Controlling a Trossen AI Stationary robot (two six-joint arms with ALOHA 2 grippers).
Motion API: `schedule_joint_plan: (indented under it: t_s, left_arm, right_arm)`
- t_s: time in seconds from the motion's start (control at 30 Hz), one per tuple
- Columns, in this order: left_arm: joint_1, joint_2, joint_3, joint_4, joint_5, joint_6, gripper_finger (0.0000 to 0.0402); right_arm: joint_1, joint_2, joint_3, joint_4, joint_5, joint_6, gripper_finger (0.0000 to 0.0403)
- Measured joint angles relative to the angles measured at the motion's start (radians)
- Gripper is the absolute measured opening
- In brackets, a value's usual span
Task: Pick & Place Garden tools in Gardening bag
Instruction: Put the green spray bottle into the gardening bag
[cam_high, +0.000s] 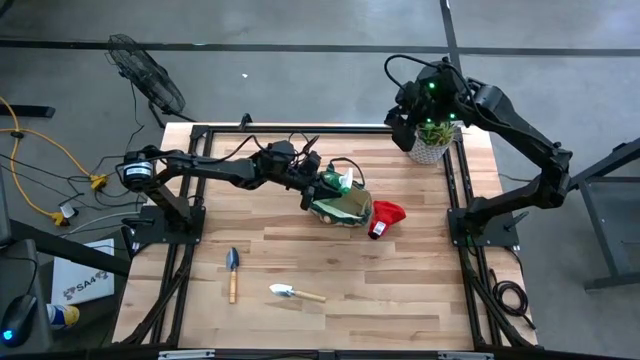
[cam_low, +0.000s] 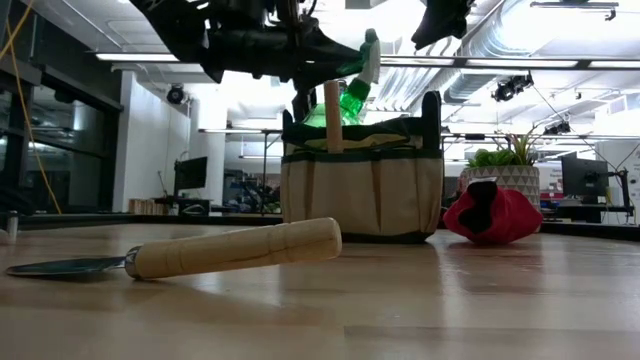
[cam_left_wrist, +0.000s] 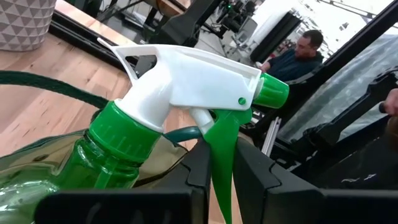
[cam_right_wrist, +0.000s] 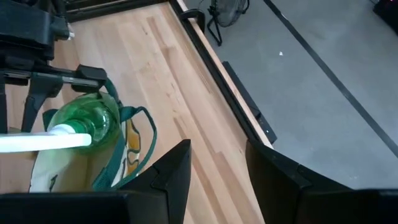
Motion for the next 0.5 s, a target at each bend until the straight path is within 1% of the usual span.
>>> schedule_joint_plan:
  t_s: [0.07, 0.1, 0.17, 0.27, 0.33, 0.4, 0.5]
  left_arm:
    - [0.000, 0.000, 0.000, 0.002, 0.000, -0.001, 0.0037]
    - [0.000, 0.000, 0.000, 0.002, 0.000, -0.002, 0.0037]
    - [0.000, 0.000, 0.000, 0.000, -0.001, -0.003, 0.0037]
    - [0.000, 0.000, 0.000, -0.001, -0.015, -0.003, 0.0037]
    - [0.000, 0.000, 0.000, -0.001, -0.022, -0.004, 0.0037]
    - [0.000, 0.000, 0.000, 0.002, -0.023, -0.007, 0.0037]
    - [0.000, 0.000, 0.000, 0.002, -0.022, -0.008, 0.0037]
  right_arm:
    - [0.000, 0.000, 0.000, 0.000, -0.012, -0.007, 0.0145]
    - [0.000, 0.000, 0.000, -0.001, -0.039, -0.019, 0.0145]
    - [-0.001, 0.000, -0.001, -0.007, -0.137, -0.062, 0.0145]
    - [0.001, -0.002, -0.024, -0.009, -0.324, -0.160, 0.0145]
    - [0.009, -0.002, -0.049, -0.008, -0.417, -0.214, 0.0145]
    - [0.026, -0.001, -0.074, -0.008, -0.455, -0.274, 0.0145]
    - [0.065, -0.001, -0.111, 0.007, -0.461, -0.392, 0.0145]
